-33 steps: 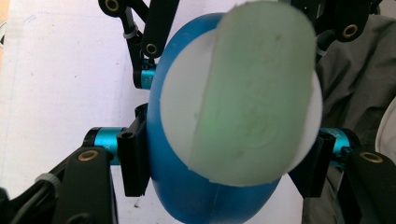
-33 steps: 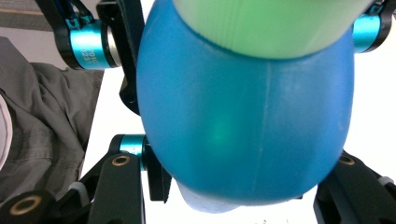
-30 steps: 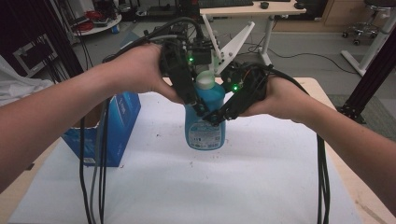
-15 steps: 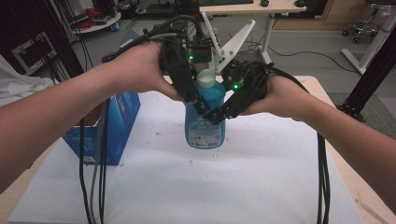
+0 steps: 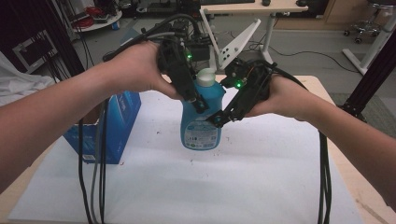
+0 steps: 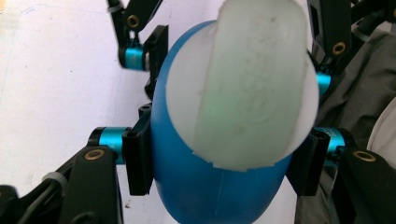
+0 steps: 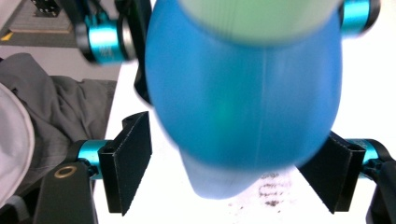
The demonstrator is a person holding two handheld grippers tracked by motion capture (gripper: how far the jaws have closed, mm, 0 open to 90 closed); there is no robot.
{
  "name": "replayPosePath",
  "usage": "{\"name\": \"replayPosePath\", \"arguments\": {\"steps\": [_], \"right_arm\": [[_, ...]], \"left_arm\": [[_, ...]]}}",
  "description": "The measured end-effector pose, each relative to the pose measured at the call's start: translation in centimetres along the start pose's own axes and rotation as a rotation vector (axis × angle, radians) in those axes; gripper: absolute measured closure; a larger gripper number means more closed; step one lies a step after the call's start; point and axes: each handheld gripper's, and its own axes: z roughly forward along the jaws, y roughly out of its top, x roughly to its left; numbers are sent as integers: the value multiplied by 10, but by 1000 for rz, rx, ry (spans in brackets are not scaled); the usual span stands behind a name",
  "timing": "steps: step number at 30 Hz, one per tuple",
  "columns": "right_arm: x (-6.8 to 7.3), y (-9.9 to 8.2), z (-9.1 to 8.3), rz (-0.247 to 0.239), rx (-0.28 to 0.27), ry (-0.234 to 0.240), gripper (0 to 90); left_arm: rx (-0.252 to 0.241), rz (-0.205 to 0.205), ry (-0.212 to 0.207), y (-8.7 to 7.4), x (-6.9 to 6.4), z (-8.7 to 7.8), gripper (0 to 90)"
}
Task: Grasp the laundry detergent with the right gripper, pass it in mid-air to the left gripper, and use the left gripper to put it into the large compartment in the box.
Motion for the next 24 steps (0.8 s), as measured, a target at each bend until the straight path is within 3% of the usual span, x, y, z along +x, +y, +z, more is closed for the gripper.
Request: {"name": "replayPosePath", "arguments": {"steps": [2,8,10,11,13,15,18,21,22,24], "right_arm": [[-1,-2,-2,34,7,4,130],[-5,-11,-17,97,7,-34,130],[-7,-16,-22,129,18,-71,130],[-11,-22,-25,161,47,-101,130],[-12,-28,-26,184,75,-132,130],[-16,-36,-29,212,106,-171,130],[-19,-44,-32,243,126,-193,130],[-24,-57,-40,293,153,-233,130],[-24,-57,-40,293,153,-233,130],[-25,-66,-44,319,191,-263,130]], "left_arm": [[-4,-7,4,-2,1,-2,378],[-20,-47,18,-8,2,-10,378],[-15,-67,22,-10,2,-13,378],[-22,-98,30,-12,2,-16,378],[-13,-104,31,-13,3,-19,377],[-36,-148,52,-17,3,-28,378],[-47,-171,69,-20,3,-35,378],[-65,-236,100,-27,6,-53,378],[-65,-236,100,-27,6,-53,378],[-85,-281,125,-33,8,-67,378]]}}
